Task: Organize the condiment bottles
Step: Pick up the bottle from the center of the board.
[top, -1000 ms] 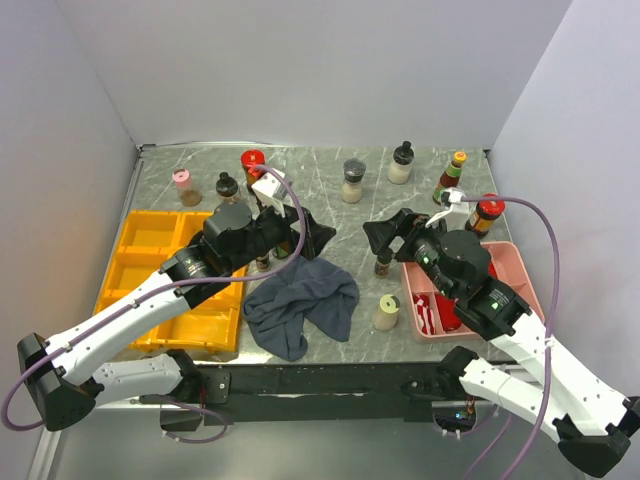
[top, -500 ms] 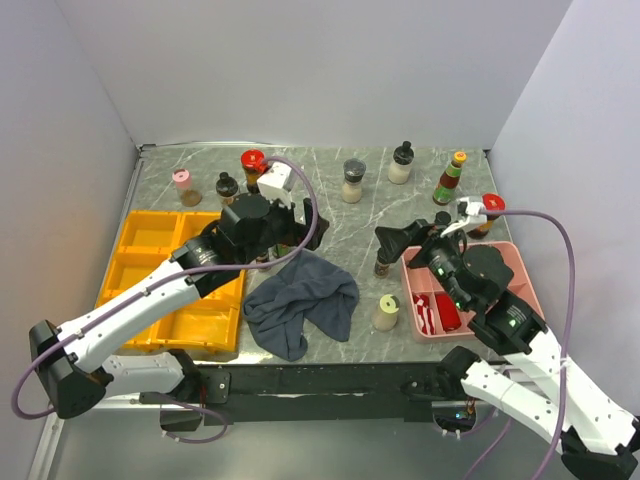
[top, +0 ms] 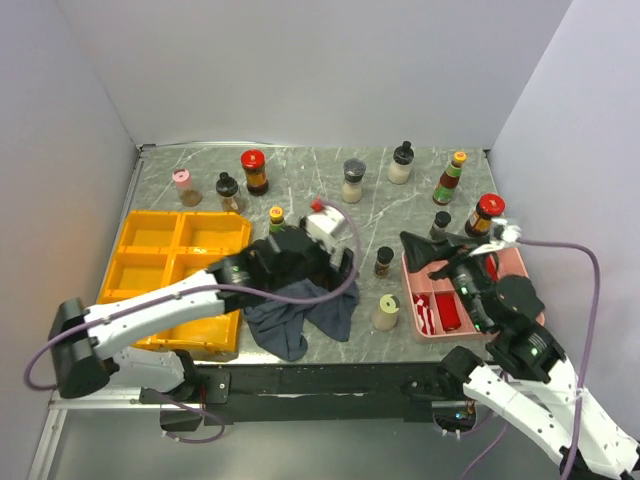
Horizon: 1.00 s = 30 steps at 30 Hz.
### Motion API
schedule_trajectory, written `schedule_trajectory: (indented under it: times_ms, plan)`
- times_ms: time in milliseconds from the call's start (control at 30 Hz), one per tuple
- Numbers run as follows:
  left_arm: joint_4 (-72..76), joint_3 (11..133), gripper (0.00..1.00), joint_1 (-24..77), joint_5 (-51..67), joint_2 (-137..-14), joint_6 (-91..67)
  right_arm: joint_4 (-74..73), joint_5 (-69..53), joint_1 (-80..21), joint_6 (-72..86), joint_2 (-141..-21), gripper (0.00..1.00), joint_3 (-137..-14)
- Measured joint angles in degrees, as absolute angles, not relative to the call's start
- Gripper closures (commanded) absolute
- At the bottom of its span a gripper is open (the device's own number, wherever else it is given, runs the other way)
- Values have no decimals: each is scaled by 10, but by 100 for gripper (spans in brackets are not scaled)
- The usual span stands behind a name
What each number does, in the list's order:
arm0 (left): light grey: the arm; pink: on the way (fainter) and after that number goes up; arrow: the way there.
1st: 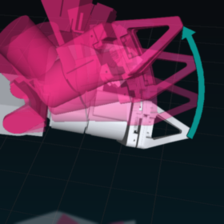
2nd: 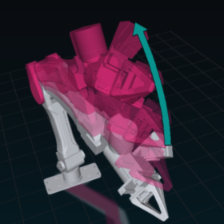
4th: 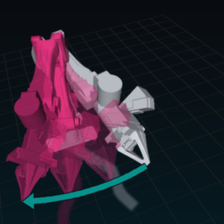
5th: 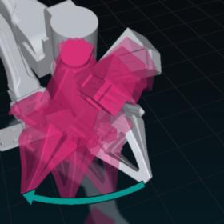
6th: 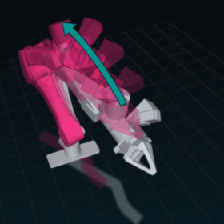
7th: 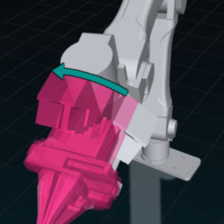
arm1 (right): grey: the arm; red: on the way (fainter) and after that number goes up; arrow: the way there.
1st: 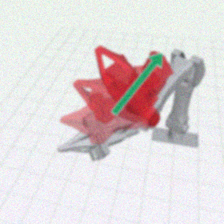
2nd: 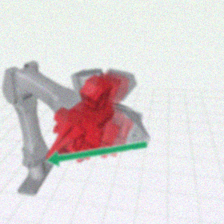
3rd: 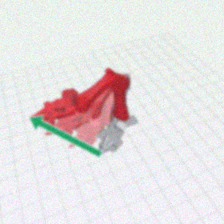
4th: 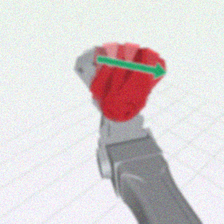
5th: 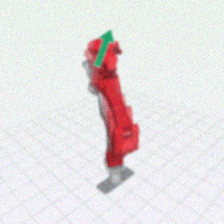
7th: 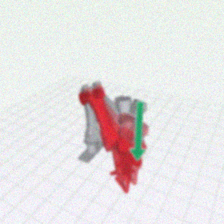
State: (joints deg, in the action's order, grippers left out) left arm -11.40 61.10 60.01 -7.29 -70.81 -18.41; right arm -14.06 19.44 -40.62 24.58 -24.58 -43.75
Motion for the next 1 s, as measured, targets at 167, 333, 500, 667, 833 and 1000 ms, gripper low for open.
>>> schedule_trajectory:
  times_ms: [167, 333, 500, 667, 833, 1000]
  plan:
    - [-66, 594, 9, 656, -63, -762, -170, -126, 228, -406, 249, -163, 2, -419]
    - [-16, 592, 12, 688, -54, -810, -152, -109, 263, -406, 256, -88, 2, -400]
    - [23, 597, 15, 711, -51, -879, -142, -96, 297, -406, 259, -41, 2, -389]
    - [23, 637, 18, 724, -54, -967, -138, -95, 314, -406, 258, -33, 2, -386]
    - [25, 655, 19, 736, -63, -1001, -131, -98, 320, -406, 258, -33, 2, -383]
    - [35, 673, 24, 743, -75, -1027, -127, -99, 321, -406, 258, -33, 2, -382]
